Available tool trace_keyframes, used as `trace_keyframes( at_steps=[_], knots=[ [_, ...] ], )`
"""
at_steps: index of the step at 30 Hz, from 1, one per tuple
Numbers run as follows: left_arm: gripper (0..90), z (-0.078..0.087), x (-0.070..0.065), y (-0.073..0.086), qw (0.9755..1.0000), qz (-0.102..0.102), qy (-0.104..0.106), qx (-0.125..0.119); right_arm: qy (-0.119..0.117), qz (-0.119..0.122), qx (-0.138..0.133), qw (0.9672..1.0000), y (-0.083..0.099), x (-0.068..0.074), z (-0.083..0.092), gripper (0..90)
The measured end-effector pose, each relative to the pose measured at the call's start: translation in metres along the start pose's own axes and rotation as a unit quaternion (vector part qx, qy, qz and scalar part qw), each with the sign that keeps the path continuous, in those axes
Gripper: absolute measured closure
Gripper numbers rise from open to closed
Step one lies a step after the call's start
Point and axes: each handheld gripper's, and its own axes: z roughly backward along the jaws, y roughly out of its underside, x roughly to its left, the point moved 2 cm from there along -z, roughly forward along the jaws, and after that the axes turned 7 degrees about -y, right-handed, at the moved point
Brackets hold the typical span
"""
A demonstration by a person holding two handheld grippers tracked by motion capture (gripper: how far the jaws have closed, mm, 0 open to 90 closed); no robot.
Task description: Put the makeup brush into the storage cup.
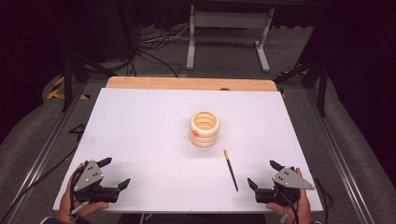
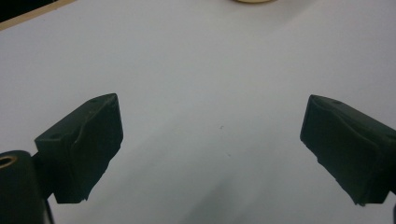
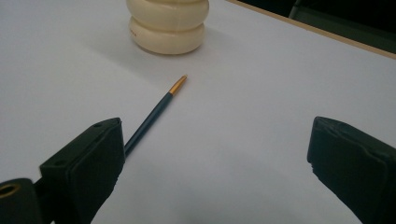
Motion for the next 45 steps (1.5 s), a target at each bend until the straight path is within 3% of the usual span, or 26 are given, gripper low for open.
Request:
trace_keyframes(
  at_steps=[13, 20, 21, 25, 38, 45],
  knots=[
    [6.8, 0.001, -0.003, 0.000, 1.0000, -0.006, 0.007, 0.003, -0.003, 0.018, 0.010, 0.9998, -0.003, 0.007, -0.002, 4.9],
    [6.9, 0.001, -0.003, 0.001, 0.9999, -0.006, 0.008, 0.006, -0.026, 0.009, 0.038, 0.9989, -0.014, 0.006, -0.005, 9.5],
    [7.0, 0.001, -0.003, 0.001, 0.9999, -0.005, 0.009, 0.004, -0.034, 0.002, 0.054, 0.9980, -0.019, 0.005, -0.006, 10.3],
    [7.3, 0.000, -0.003, 0.002, 0.9998, -0.006, 0.014, 0.009, -0.050, -0.005, 0.069, 0.9964, -0.027, 0.005, -0.006, 11.8],
    [7.7, 0.000, -0.004, 0.001, 0.9998, -0.006, 0.016, 0.009, -0.065, 0.009, 0.119, 0.9907, -0.057, 0.011, -0.020, 11.9],
    [7.9, 0.000, -0.005, 0.001, 0.9998, -0.009, 0.016, 0.011, -0.076, 0.000, 0.167, 0.9831, -0.068, 0.009, -0.031, 12.5]
  ],
)
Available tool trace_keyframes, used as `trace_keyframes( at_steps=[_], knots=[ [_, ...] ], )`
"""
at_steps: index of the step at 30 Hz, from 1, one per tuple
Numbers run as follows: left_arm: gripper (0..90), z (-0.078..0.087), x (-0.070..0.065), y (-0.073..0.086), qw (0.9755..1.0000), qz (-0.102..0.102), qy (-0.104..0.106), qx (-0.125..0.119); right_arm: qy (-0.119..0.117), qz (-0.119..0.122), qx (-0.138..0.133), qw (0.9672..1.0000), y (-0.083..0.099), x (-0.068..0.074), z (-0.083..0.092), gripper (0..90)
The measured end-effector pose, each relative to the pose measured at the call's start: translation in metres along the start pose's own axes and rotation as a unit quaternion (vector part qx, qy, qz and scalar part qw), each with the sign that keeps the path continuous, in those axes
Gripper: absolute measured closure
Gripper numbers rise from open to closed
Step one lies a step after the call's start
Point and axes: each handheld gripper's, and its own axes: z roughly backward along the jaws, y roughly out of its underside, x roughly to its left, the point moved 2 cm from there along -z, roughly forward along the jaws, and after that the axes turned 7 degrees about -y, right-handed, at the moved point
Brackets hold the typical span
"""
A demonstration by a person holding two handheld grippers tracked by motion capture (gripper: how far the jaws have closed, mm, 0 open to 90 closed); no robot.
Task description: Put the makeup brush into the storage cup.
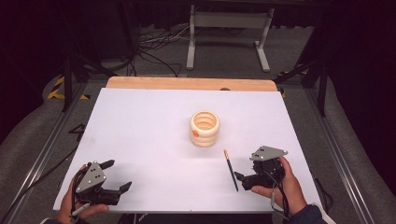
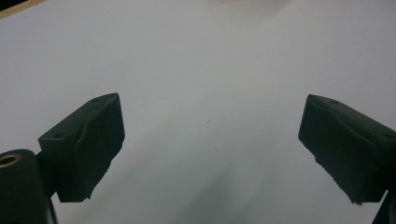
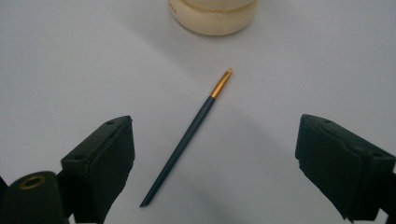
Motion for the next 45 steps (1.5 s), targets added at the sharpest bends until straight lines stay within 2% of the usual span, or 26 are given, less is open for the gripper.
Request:
trace_keyframes(
  at_steps=[7, 15, 19, 23, 28, 30, 33, 35, 37, 39, 40, 45],
  knots=[
    [8.1, -0.001, 0.000, 0.000, 1.0000, 0.003, 0.002, -0.001, 0.005, -0.022, 0.036, 0.9991, -0.012, -0.007, -0.007, 13.1],
    [8.2, 0.000, 0.000, 0.000, 1.0000, 0.002, 0.003, 0.001, 0.008, -0.053, 0.077, 0.9956, -0.025, -0.014, -0.022, 14.8],
    [8.3, 0.000, 0.000, 0.001, 1.0000, 0.004, 0.003, 0.002, 0.010, -0.056, 0.092, 0.9941, -0.031, -0.016, -0.030, 15.9],
    [8.6, 0.000, 0.000, 0.001, 1.0000, 0.003, 0.007, 0.003, 0.007, -0.060, 0.119, 0.9911, -0.037, -0.018, -0.040, 17.4],
    [8.1, 0.001, 0.000, 0.001, 0.9998, 0.004, 0.017, -0.001, 0.010, -0.071, 0.141, 0.9874, -0.043, -0.019, -0.052, 24.5],
    [8.1, 0.001, -0.001, 0.001, 0.9998, 0.000, 0.020, 0.000, -0.007, -0.077, 0.154, 0.9851, -0.046, -0.020, -0.057, 25.1],
    [8.1, 0.001, -0.001, 0.001, 0.9998, -0.003, 0.019, 0.000, -0.011, -0.080, 0.169, 0.9823, -0.051, -0.021, -0.064, 28.0],
    [8.1, 0.001, -0.001, 0.001, 0.9998, -0.001, 0.019, -0.001, -0.008, -0.081, 0.172, 0.9817, -0.052, -0.023, -0.065, 29.5],
    [8.1, 0.002, -0.001, 0.001, 0.9998, 0.000, 0.017, -0.003, -0.011, -0.088, 0.187, 0.9784, -0.054, -0.026, -0.069, 30.7],
    [8.1, 0.002, 0.000, 0.001, 0.9998, 0.000, 0.018, -0.002, -0.005, -0.090, 0.193, 0.9771, -0.055, -0.029, -0.071, 33.0],
    [8.1, 0.002, 0.000, 0.001, 0.9998, 0.000, 0.018, -0.002, -0.013, -0.093, 0.200, 0.9752, -0.056, -0.029, -0.074, 33.1],
    [8.1, 0.001, 0.000, 0.002, 0.9999, -0.001, 0.017, 0.000, -0.012, -0.085, 0.226, 0.9702, -0.058, -0.026, -0.088, 38.6]
  ],
)
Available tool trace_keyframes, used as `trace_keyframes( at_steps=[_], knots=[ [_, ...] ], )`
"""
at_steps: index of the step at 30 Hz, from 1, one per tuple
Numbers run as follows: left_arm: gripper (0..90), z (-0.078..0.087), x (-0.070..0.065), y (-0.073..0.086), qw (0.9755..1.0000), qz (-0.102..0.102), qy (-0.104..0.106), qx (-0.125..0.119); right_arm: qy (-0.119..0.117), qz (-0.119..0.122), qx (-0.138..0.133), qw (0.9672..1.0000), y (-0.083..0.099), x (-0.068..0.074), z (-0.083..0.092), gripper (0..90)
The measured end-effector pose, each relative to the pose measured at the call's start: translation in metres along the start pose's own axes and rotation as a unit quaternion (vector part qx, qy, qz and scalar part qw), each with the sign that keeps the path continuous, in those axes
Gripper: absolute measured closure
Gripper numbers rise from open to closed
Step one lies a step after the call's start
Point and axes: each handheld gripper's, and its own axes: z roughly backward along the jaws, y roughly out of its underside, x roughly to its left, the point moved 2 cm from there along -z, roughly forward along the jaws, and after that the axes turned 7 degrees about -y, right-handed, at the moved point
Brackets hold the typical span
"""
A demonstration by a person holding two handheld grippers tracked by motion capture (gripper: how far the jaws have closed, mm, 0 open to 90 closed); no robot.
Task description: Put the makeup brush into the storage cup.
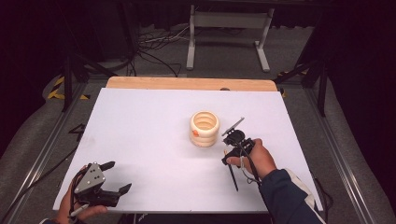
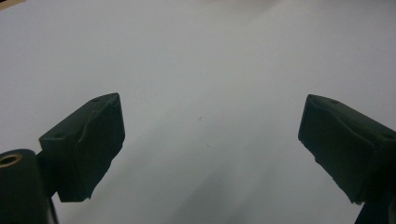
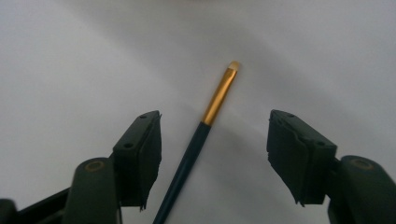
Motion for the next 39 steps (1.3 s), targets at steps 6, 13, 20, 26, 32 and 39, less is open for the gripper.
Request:
trace_keyframes(
  at_steps=[6, 13, 20, 26, 32, 39],
  knots=[
    [8.2, 0.001, 0.000, 0.000, 1.0000, 0.001, 0.003, -0.001, -0.001, 0.000, 0.026, 0.9997, -0.006, -0.002, -0.013, 51.0],
    [8.4, 0.000, 0.000, 0.000, 1.0000, 0.001, 0.004, 0.001, -0.001, -0.001, 0.039, 0.9993, -0.010, -0.007, -0.016, 67.2],
    [8.4, 0.000, -0.001, 0.001, 1.0000, 0.005, 0.006, 0.003, 0.003, 0.011, 0.037, 0.9993, -0.010, -0.006, -0.016, 84.5],
    [8.5, -0.001, 0.000, 0.001, 1.0000, 0.003, 0.005, 0.005, -0.002, 0.014, 0.035, 0.9993, -0.010, -0.008, -0.016, 84.6],
    [8.5, -0.001, 0.000, 0.001, 1.0000, 0.006, 0.006, 0.004, -0.003, 0.028, 0.036, 0.9990, -0.009, -0.008, -0.013, 84.7],
    [8.5, -0.001, 0.000, 0.001, 1.0000, 0.007, 0.005, 0.004, -0.006, 0.027, 0.009, 0.9996, -0.007, -0.012, 0.000, 84.7]
  ],
)
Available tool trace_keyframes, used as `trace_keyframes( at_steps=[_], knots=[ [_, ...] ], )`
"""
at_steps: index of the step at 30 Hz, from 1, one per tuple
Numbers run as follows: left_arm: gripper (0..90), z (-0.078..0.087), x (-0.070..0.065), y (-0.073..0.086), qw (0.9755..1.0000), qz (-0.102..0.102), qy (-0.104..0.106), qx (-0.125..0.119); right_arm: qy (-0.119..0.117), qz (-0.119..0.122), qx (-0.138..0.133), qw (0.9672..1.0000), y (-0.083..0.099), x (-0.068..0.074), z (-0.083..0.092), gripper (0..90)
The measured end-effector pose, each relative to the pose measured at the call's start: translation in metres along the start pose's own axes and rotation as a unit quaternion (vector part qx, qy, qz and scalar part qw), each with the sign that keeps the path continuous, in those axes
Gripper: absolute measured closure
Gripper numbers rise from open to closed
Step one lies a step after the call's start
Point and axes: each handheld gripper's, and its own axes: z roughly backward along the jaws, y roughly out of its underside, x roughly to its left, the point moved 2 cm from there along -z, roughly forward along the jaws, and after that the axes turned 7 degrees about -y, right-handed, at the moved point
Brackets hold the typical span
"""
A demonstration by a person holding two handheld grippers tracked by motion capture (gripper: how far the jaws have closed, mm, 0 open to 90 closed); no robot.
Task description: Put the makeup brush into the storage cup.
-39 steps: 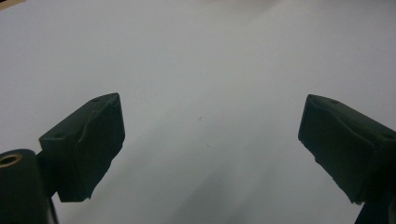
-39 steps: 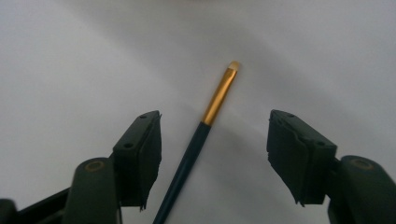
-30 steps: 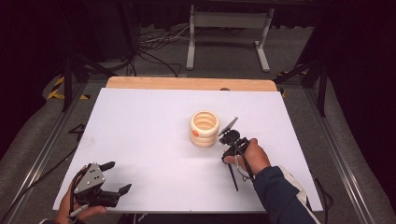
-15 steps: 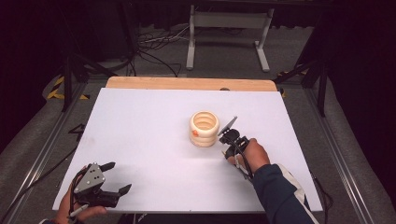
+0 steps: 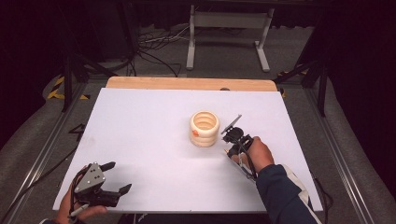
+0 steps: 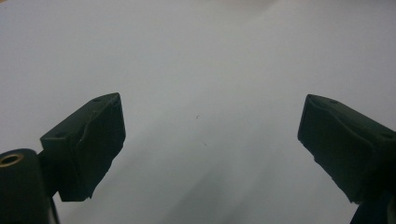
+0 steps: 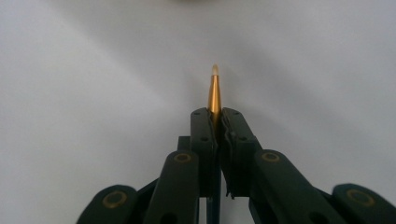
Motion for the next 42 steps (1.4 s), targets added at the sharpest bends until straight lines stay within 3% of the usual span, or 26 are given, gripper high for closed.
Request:
trace_keyframes(
  at_steps=[8, 22, 31, 32, 34, 36, 38, 40, 42],
  knots=[
    [8.5, 0.000, 0.001, 0.000, 1.0000, 0.001, -0.002, 0.000, 0.000, 0.005, -0.043, 0.9990, 0.005, -0.004, 0.022, 84.7],
    [8.5, 0.000, 0.002, 0.000, 1.0000, 0.002, -0.006, -0.002, 0.004, 0.018, -0.133, 0.9910, 0.014, -0.006, 0.057, 84.8],
    [8.5, 0.000, 0.002, 0.000, 1.0000, 0.002, -0.006, -0.002, 0.015, 0.027, -0.198, 0.9798, 0.022, -0.005, 0.073, 84.7],
    [8.5, 0.000, 0.002, 0.000, 1.0000, 0.002, -0.006, -0.002, 0.015, 0.027, -0.198, 0.9798, 0.022, -0.005, 0.073, 84.7],
    [8.5, 0.000, 0.002, 0.000, 1.0000, 0.002, -0.006, -0.001, 0.014, 0.029, -0.214, 0.9763, 0.023, -0.004, 0.077, 84.8],
    [8.5, 0.000, 0.002, 0.000, 1.0000, 0.003, -0.006, -0.002, 0.019, 0.035, -0.238, 0.9705, 0.026, -0.004, 0.082, 84.8],
    [8.5, 0.000, 0.002, 0.000, 1.0000, 0.003, -0.006, -0.001, 0.021, 0.033, -0.244, 0.9689, 0.026, -0.004, 0.083, 84.8],
    [8.5, 0.000, 0.003, 0.000, 1.0000, 0.003, -0.006, -0.001, 0.026, 0.035, -0.266, 0.9629, 0.028, -0.005, 0.088, 84.7],
    [8.5, 0.000, 0.003, 0.000, 1.0000, 0.004, -0.007, -0.002, 0.027, 0.034, -0.272, 0.9614, 0.029, -0.005, 0.089, 84.7]
  ],
)
